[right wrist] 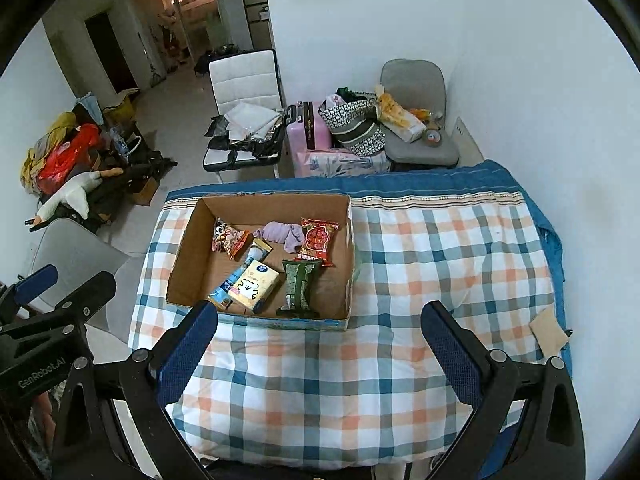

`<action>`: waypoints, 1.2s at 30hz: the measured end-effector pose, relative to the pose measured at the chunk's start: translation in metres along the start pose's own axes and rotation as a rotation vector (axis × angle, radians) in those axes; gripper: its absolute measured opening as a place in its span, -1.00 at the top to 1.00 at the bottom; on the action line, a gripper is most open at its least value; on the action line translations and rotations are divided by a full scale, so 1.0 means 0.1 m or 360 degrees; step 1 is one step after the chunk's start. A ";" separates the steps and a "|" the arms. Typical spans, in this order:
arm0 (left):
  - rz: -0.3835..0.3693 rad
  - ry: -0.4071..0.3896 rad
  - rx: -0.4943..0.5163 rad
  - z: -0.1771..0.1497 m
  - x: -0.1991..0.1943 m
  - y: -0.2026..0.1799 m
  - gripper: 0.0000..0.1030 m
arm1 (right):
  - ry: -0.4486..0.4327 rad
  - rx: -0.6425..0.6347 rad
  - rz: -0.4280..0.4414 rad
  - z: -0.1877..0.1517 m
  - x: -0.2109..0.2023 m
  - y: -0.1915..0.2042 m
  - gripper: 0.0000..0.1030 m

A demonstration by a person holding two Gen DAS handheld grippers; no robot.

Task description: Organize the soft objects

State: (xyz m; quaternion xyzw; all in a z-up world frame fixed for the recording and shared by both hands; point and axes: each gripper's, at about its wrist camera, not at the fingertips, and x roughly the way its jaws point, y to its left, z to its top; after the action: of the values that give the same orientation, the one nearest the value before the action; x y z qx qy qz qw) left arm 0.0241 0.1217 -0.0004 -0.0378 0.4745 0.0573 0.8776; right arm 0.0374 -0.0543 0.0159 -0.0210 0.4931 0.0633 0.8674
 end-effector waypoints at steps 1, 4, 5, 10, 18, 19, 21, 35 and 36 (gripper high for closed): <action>0.0001 -0.0005 0.0002 0.00 -0.02 0.00 -0.89 | -0.0002 0.0003 0.0005 -0.01 -0.01 0.00 -1.00; -0.0001 -0.0009 0.0003 -0.01 -0.04 -0.01 -0.89 | -0.0005 0.0005 0.0007 -0.01 -0.03 0.00 -1.00; -0.0004 -0.0011 0.0000 -0.01 -0.04 -0.01 -0.89 | -0.0004 0.0004 0.0006 -0.02 -0.04 0.00 -1.00; -0.0006 -0.0004 0.0005 -0.02 -0.07 -0.03 -0.89 | -0.0004 -0.0002 0.0008 -0.01 -0.04 -0.01 -1.00; -0.0013 0.0004 -0.0006 -0.04 -0.07 -0.04 -0.89 | -0.0020 0.0011 -0.0001 -0.01 -0.11 -0.04 -1.00; -0.0011 0.0005 -0.0007 -0.04 -0.06 -0.04 -0.89 | -0.0020 0.0010 -0.0005 -0.01 -0.11 -0.04 -1.00; -0.0014 0.0005 -0.0009 -0.04 -0.05 -0.04 -0.89 | -0.0021 0.0016 -0.0008 -0.01 -0.13 -0.06 -1.00; -0.0023 0.0019 -0.0018 -0.06 -0.03 -0.03 -0.89 | -0.0027 0.0023 -0.0044 0.06 -0.17 -0.09 -1.00; -0.0023 0.0018 -0.0021 -0.06 -0.03 -0.03 -0.89 | -0.0026 0.0025 -0.0044 0.06 -0.16 -0.08 -1.00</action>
State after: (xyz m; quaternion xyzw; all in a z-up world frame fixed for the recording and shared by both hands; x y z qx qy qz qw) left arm 0.0181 0.1183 -0.0010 -0.0473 0.4787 0.0540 0.8750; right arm 0.0351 -0.0628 0.0329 -0.0204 0.4861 0.0475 0.8724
